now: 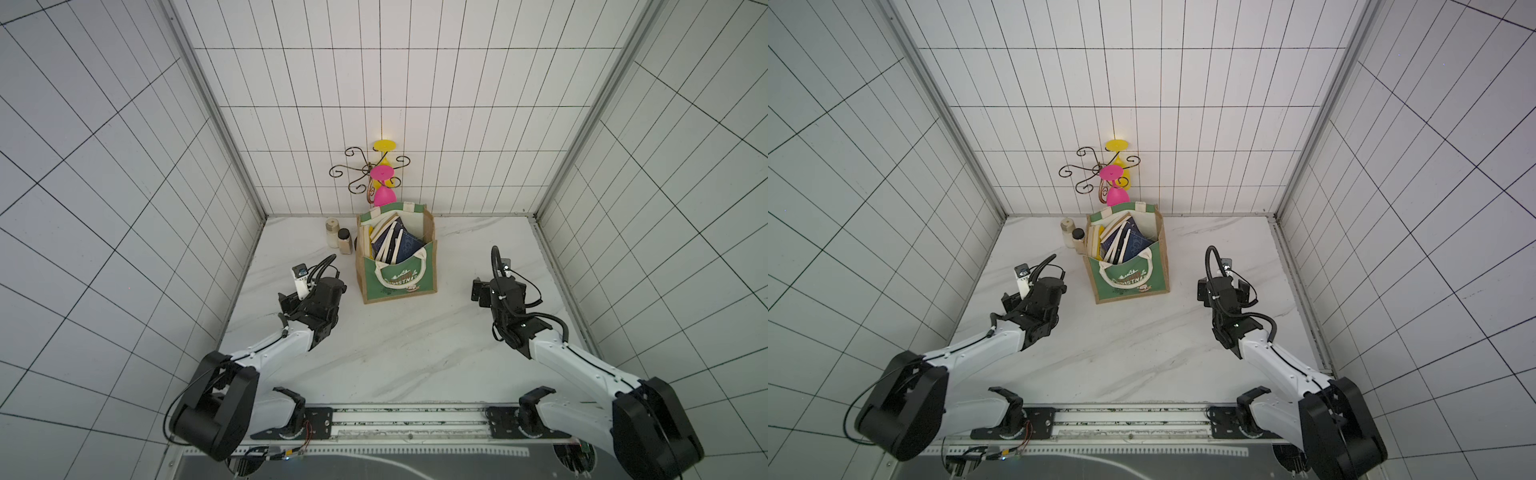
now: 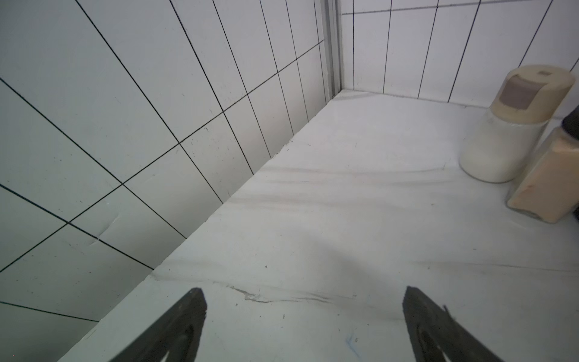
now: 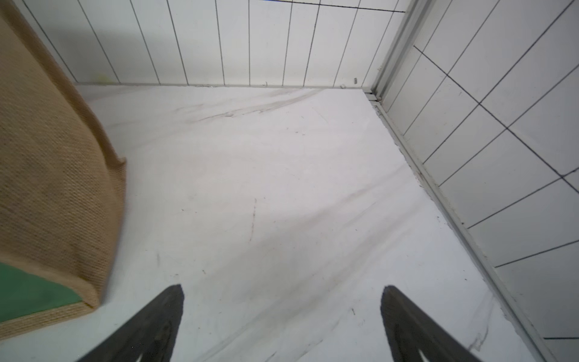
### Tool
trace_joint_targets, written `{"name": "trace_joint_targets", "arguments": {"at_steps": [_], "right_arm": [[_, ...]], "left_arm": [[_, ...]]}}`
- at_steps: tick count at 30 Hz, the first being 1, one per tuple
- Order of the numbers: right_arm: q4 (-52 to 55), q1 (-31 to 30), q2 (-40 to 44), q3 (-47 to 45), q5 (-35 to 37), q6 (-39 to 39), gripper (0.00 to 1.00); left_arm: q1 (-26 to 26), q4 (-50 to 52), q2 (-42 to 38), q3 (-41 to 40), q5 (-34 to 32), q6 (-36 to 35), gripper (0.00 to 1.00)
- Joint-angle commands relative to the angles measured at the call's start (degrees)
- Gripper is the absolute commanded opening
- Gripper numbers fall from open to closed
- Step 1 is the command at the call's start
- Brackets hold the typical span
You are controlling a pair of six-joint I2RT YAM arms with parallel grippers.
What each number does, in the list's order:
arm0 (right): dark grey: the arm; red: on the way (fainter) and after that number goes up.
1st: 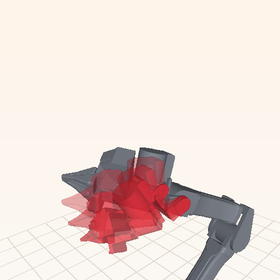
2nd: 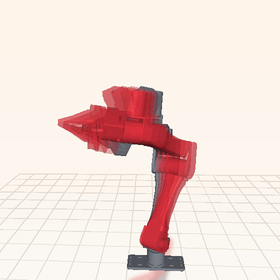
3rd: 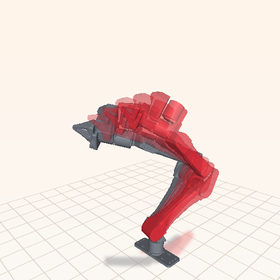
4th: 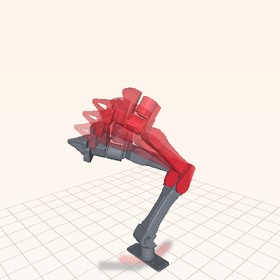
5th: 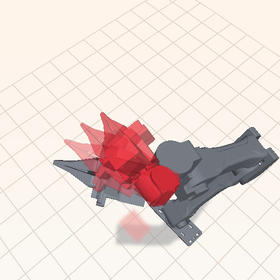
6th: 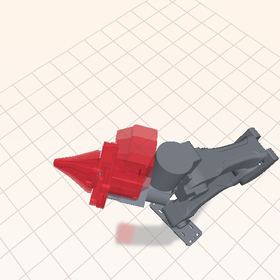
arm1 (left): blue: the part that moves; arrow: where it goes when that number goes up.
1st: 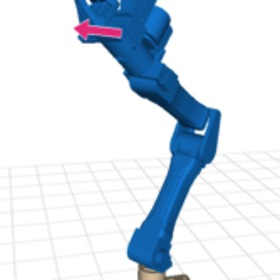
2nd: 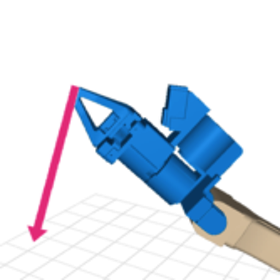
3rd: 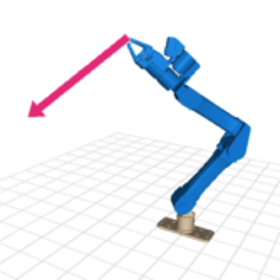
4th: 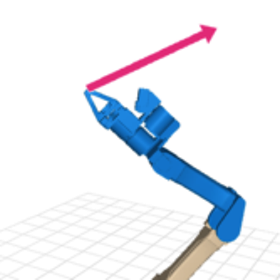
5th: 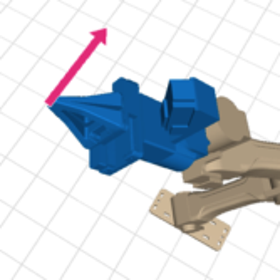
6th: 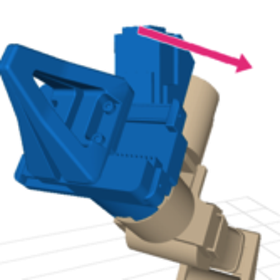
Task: Put the books into the canvas bag
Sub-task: Reset both arms
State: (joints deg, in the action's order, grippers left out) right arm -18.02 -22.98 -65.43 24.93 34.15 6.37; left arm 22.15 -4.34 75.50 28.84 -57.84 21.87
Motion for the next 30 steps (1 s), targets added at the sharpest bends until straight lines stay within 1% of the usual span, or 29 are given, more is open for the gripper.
{"name": "trace_joint_targets", "arguments": {"at_steps": [1, 2, 3, 5, 6, 10, 11, 13, 15, 16, 18, 20, 23, 24, 25, 26, 27, 28, 29, 30], "right_arm": [[-25.96, 1.99, -3.82, -8.21, 7.05, -9.53, 0.99], [-30.10, 3.20, -5.29, -9.51, 6.18, -9.03, 0.99], [-33.37, 4.23, -6.73, -10.52, 5.70, -7.63, 0.99], [-41.46, 5.70, -9.18, -13.00, 3.41, -7.52, 0.99], [-43.53, 5.93, -9.75, -13.28, 3.90, -7.73, 0.99], [-52.26, 8.89, -11.76, -15.17, -0.42, -8.54, 0.99], [-52.66, 10.03, -12.41, -14.90, -2.11, -9.09, 0.99], [-51.64, 11.00, -13.67, -13.42, -3.89, -10.43, 0.99], [-47.04, 11.28, -14.40, -11.03, -2.73, -11.16, 0.99], [-46.68, 11.68, -14.62, -10.82, -3.56, -11.39, 0.99], [-51.63, 12.56, -14.93, -12.50, -6.61, -12.24, 0.99], [-54.61, 14.59, -15.89, -13.50, -11.07, -11.47, 0.99], [-56.29, 17.28, -18.73, -12.81, -13.47, -9.70, 0.99], [-55.68, 18.26, -19.39, -12.27, -14.78, -8.61, 0.99], [-54.51, 19.26, -19.83, -11.66, -16.14, -7.87, 0.99], [-54.34, 20.23, -20.22, -11.53, -17.78, -7.13, 0.99], [-55.57, 21.49, -21.28, -12.04, -19.58, -6.18, 0.99], [-59.57, 22.56, -23.29, -13.09, -20.05, -5.40, 0.99], [-62.88, 22.88, -24.26, -13.83, -19.80, -5.24, 0.99], [-59.57, 22.97, -22.99, -13.30, -20.92, -5.21, 0.99]], "left_arm": [[-1.21, -25.27, 3.36, -4.55, 0.41, -10.78, 0.97], [-1.06, -29.01, 3.49, -5.40, 1.17, -12.80, 0.97], [-1.40, -30.24, 3.05, -5.75, 3.19, -13.32, 0.97], [-3.52, -31.18, 1.95, -6.67, 7.96, -11.40, 0.97], [-4.51, -32.95, 1.52, -7.66, 9.82, -11.13, 0.97], [-8.77, -37.39, 0.02, -10.50, 16.71, -9.43, 0.97], [-10.02, -37.25, 0.00, -10.52, 19.05, -9.27, 0.97], [-11.67, -35.02, -0.07, -9.70, 21.08, -8.10, 0.97], [-12.03, -35.29, -0.09, -9.69, 19.77, -9.36, 0.97], [-12.30, -36.24, 0.06, -9.96, 19.12, -9.76, 0.97], [-12.58, -38.01, 0.26, -10.43, 19.77, -11.51, 0.97], [-12.95, -41.16, 1.22, -10.78, 20.43, -14.24, 0.97], [-15.29, -40.28, 2.10, -9.82, 23.53, -13.10, 0.97], [-15.69, -40.53, 2.20, -9.73, 23.42, -12.87, 0.97], [-15.86, -43.91, 3.06, -10.93, 24.80, -13.59, 0.97], [-16.08, -50.46, 5.19, -13.51, 26.52, -14.50, 0.97], [-16.15, -59.58, 8.58, -15.66, 28.94, -17.19, 0.97], [-16.01, -66.68, 11.66, -16.48, 31.53, -19.54, 0.97], [-15.84, -67.24, 12.50, -15.97, 34.18, -20.73, 0.97], [-15.76, -60.97, 12.08, -14.27, 36.88, -20.76, 0.97]]}}
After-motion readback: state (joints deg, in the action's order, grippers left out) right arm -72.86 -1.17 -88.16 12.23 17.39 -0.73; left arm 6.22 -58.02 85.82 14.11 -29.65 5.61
